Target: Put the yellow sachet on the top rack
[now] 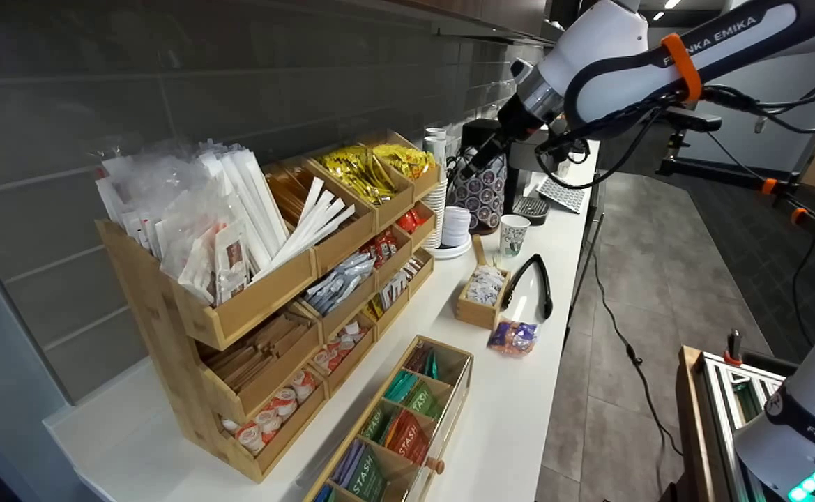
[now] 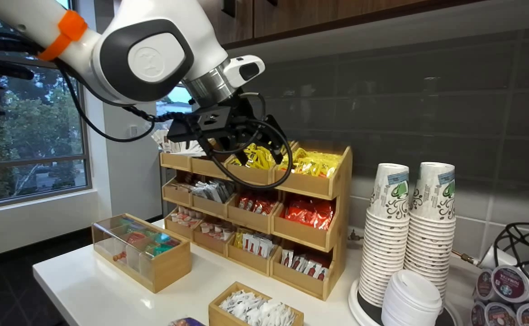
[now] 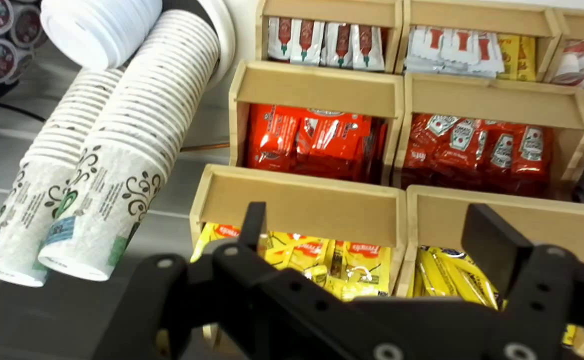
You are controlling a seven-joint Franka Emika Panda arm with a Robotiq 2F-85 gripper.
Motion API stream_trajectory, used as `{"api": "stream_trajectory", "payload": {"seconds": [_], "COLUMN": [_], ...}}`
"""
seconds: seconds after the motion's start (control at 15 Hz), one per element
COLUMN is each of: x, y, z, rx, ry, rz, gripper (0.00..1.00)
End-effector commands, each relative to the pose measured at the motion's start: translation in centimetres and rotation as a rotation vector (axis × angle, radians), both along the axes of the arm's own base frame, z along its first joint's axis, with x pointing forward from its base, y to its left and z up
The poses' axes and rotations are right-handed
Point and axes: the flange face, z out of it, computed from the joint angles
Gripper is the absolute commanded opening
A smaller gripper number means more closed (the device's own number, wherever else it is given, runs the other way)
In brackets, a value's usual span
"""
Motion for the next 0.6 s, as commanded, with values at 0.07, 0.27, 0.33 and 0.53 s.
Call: {"api": "stream_trajectory", "payload": {"seconds": [0.07,0.27,0.33,0.53], "x": [-3.4,-4.7,-5.1,-4.3], "y": [0.5,-0.3,-0.7,-1.1], "z": [-0.1,-0.3,-0.5,-0.4], "rx": [0.054,0.080,0.083,0.084], "ry": [0.065,0.091,0.100,0.078], "rz": [-0.074,-0.123,-0.139,-0.133], "gripper": [1.00,1.00,1.00,1.00]}}
